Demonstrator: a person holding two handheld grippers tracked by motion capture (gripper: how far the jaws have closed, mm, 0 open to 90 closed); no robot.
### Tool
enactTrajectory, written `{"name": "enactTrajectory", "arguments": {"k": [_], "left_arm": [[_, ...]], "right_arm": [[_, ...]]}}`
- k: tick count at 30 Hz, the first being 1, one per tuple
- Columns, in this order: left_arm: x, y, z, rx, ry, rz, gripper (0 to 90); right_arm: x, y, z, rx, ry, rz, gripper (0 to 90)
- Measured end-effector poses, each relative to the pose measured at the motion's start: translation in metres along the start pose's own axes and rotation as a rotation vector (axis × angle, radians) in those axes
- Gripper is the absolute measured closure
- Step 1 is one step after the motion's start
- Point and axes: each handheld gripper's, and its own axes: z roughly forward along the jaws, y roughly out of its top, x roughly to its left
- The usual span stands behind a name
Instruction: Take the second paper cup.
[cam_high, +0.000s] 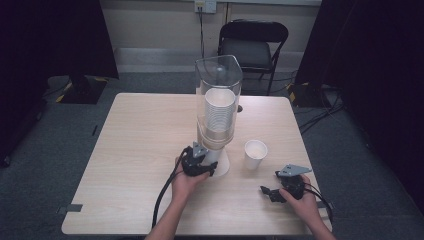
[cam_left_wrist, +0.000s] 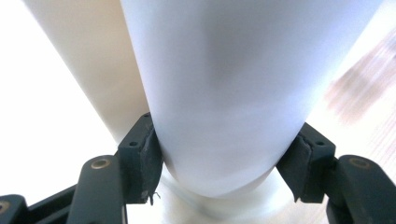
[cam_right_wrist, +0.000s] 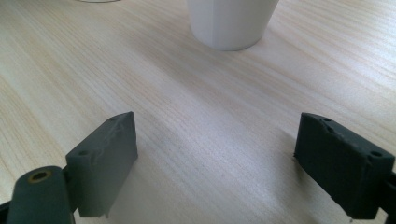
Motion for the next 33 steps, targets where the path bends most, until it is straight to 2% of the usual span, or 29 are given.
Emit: {"name": "enactTrajectory", "arguments": {"k": [1,3,5,6,8,10,12,13,16,17,21,23,24,27,29,30,33], "left_arm": [[-0.002,0.000,0.000,-0.001,0.000,0.018,37.4],[-0.002,0.000,-0.002,0.016,-0.014,0.021,37.1],[-0.001,-0.002,-0.006,0.048,-0.015,0.065,36.9],[0.000,-0.003,-0.009,0.044,-0.025,0.046,36.8],[0.004,-0.006,-0.013,0.069,-0.025,0.070,36.7],[0.008,-0.012,-0.017,0.068,-0.024,0.057,36.5],[0.013,-0.018,-0.022,0.084,-0.011,0.067,36.5],[0.015,-0.021,-0.025,0.088,-0.010,0.059,36.4],[0.022,-0.023,-0.034,0.097,-0.002,0.079,36.3],[0.023,-0.023,-0.036,0.095,0.002,0.071,36.2],[0.030,-0.024,-0.045,0.096,0.004,0.085,36.0],[0.032,-0.025,-0.047,0.097,0.016,0.072,35.9],[0.034,-0.025,-0.049,0.105,0.012,0.084,35.9],[0.039,-0.028,-0.052,0.114,0.022,0.073,35.7],[0.044,-0.029,-0.054,0.123,0.039,0.062,35.7],[0.048,-0.031,-0.055,0.117,0.049,0.040,35.6],[0.057,-0.035,-0.056,0.122,0.072,0.035,35.5]], "right_arm": [[0.000,0.000,0.000,0.000,0.001,-0.001,12.4],[-0.001,0.000,0.000,0.000,0.006,-0.002,11.9],[-0.001,0.001,0.001,0.002,0.007,-0.007,11.5],[-0.001,0.001,0.001,0.001,0.008,-0.007,11.4],[-0.002,0.001,0.001,0.002,0.010,-0.011,10.9],[-0.002,0.002,0.002,0.004,0.012,-0.012,10.5],[-0.002,0.002,0.002,0.004,0.012,-0.012,10.6],[-0.002,0.002,0.002,0.004,0.012,-0.013,10.6],[-0.002,0.002,0.002,0.004,0.012,-0.012,10.5],[-0.002,0.002,0.002,0.004,0.012,-0.012,10.5],[-0.002,0.002,0.002,0.004,0.012,-0.013,10.5],[-0.002,0.002,0.002,0.004,0.012,-0.013,10.5],[-0.002,0.002,0.002,0.004,0.012,-0.013,10.5],[-0.002,0.002,0.002,0.004,0.012,-0.013,10.5],[-0.002,0.002,0.002,0.004,0.012,-0.013,10.5],[-0.002,0.002,0.002,0.004,0.012,-0.013,10.5],[-0.002,0.002,0.002,0.004,0.012,-0.013,10.6]]}}
